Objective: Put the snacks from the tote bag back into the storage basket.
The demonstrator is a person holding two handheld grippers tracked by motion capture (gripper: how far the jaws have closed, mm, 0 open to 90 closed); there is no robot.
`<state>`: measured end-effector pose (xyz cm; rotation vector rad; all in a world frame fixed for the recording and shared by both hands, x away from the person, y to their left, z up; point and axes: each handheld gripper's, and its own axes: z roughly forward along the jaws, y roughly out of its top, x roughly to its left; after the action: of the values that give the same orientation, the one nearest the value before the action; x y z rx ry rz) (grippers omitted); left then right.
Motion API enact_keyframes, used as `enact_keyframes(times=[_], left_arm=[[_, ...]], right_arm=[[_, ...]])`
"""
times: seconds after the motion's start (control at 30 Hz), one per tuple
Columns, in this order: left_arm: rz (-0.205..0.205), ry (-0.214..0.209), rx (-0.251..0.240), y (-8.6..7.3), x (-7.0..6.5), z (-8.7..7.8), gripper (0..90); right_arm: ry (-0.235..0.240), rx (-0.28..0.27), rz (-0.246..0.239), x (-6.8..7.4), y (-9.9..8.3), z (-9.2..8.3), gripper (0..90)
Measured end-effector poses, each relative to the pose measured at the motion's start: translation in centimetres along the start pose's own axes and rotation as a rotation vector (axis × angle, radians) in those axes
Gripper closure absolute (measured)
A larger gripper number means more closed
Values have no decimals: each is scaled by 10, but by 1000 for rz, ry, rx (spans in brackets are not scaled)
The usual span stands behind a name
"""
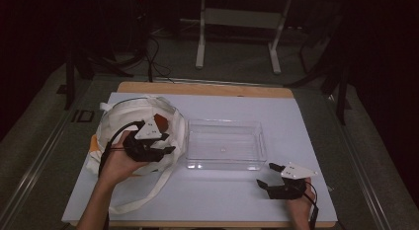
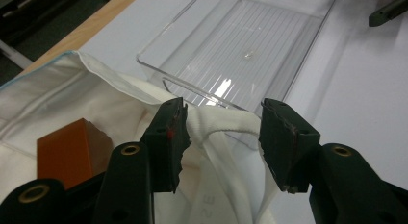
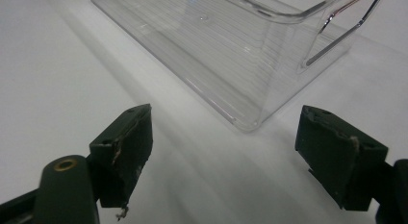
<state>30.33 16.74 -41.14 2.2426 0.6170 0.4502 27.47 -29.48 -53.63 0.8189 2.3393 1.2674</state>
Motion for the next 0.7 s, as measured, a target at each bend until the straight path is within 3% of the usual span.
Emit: enact_keyframes(times=[0.7], left_arm=[[27, 29, 20, 0, 17, -6, 511]], right_arm=[[3, -4, 0, 0, 0, -1, 206]])
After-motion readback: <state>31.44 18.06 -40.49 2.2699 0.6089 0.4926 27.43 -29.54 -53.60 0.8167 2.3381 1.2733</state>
